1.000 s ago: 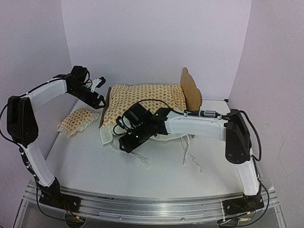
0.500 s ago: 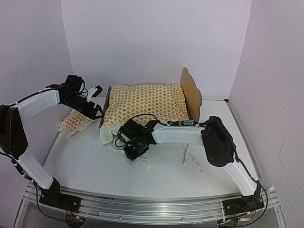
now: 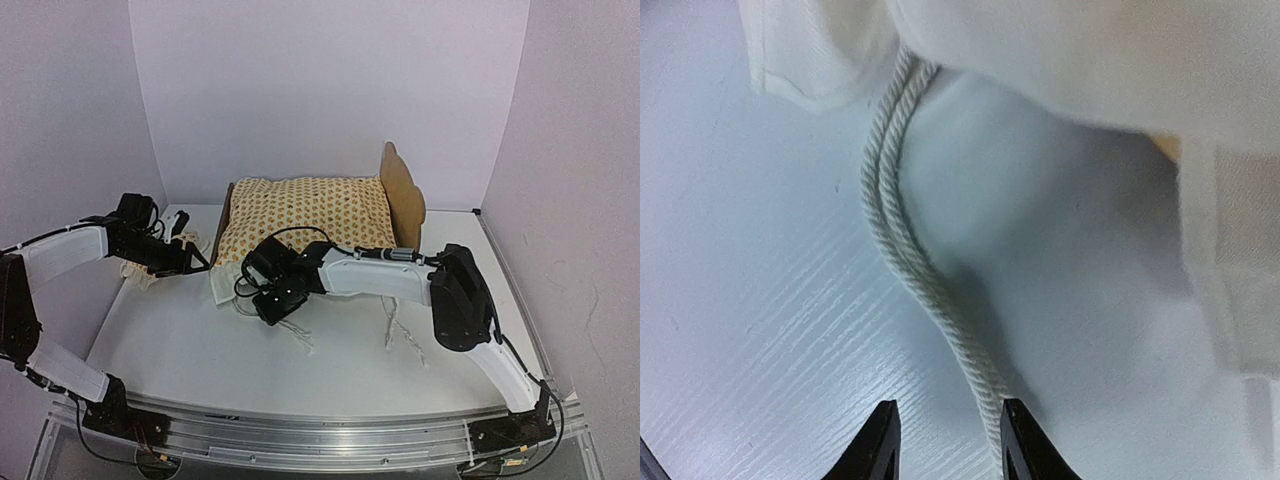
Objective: Set up the pet bed
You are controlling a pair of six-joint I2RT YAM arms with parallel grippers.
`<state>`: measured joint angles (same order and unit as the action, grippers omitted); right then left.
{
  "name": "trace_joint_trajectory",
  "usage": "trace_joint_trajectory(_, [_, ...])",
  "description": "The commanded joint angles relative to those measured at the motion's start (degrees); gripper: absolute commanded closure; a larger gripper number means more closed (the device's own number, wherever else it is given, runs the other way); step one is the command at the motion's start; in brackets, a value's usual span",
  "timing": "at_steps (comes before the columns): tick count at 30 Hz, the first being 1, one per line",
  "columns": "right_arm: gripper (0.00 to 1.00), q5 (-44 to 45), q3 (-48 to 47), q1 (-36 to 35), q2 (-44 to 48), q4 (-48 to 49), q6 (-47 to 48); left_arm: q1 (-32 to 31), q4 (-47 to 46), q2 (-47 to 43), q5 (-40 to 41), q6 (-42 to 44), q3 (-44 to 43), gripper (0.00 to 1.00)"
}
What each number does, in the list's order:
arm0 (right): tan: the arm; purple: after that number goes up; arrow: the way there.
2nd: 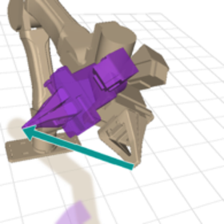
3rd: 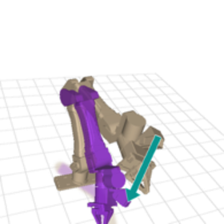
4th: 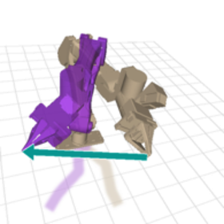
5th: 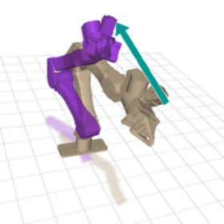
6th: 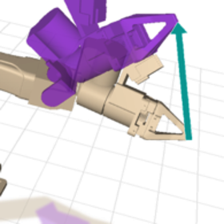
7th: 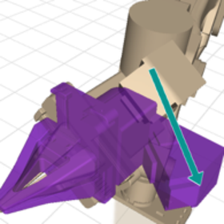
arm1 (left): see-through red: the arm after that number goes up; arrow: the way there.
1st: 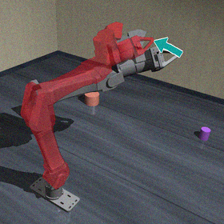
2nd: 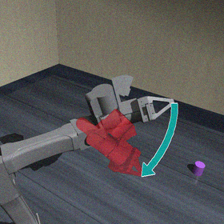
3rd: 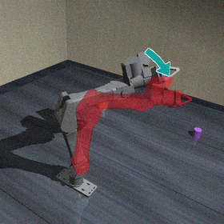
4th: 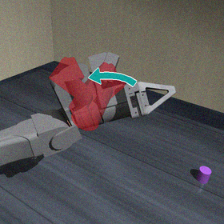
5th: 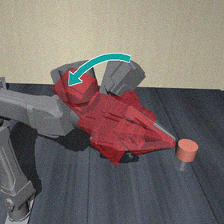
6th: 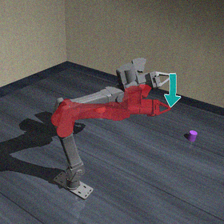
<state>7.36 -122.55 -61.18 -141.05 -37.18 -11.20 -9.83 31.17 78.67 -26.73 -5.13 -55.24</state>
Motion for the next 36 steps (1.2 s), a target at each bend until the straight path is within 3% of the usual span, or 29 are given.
trace_joint_trajectory(1, [0.56, 0.89, -1.94, 0.29, 0.56, -0.59, 1.68, 4.31, -7.43, -2.85, -6.22, -14.15, 5.73, 0.26])
trace_joint_trajectory(4, [0.48, -0.32, -0.92, 0.44, -2.25, -0.65, 0.97, 4.4, -9.56, -4.08, -7.61, -16.4, 9.41, 0.27])
trace_joint_trajectory(7, [0.49, -0.96, -0.67, 0.44, -3.76, -0.92, 0.05, 4.45, -10.96, -5.21, -7.49, -18.46, 12.94, 0.28])
trace_joint_trajectory(8, [0.52, -0.94, -0.6, 0.43, -4.18, -1.0, -0.23, 4.44, -11.66, -5.63, -7.5, -19.29, 14.07, 0.28])
trace_joint_trajectory(13, [0.98, -4.07, -1.54, 0.25, -5.5, -1.04, -1.44, 4.39, -15.67, -7.28, -9.23, -24.67, 20.58, 0.3])
trace_joint_trajectory(14, [1.0, -5.01, -1.8, -0.11, -5.47, -1.05, -1.24, 4.39, -16.62, -7.29, -9.63, -26.22, 21.63, 0.31])
trace_joint_trajectory(22, [1.0, -15.01, -3.03, -4.92, 2.07, 0.54, 0.14, 3.38, -30.64, -3.93, -15.03, -40.45, 32.15, 0.34])
trace_joint_trajectory(27, [1.0, -17.48, 2.03, -7.08, 7.06, 4.06, -2.31, -0.93, -39.23, -0.77, -15.7, -42.86, 34.24, 0.21])
trace_joint_trajectory(30, [1.0, -16.95, 4.17, -8.22, 8.38, 5.33, -2.8, -2.56, -41.96, 2.21, -16.12, -44.27, 34.42, 0.2])
trace_joint_trajectory(34, [1.0, -17.26, 3.74, -8.87, 7.99, 7.3, -3.62, -3.09, -41.3, 6.75, -17.35, -43.21, 33.55, 0.35])
trace_joint_trajectory(36, [1.0, -17.37, 3.52, -9.07, 8.07, 8.05, -3.86, -3.06, -38.35, 8.0, -17.54, -41.81, 32.08, 0.52])
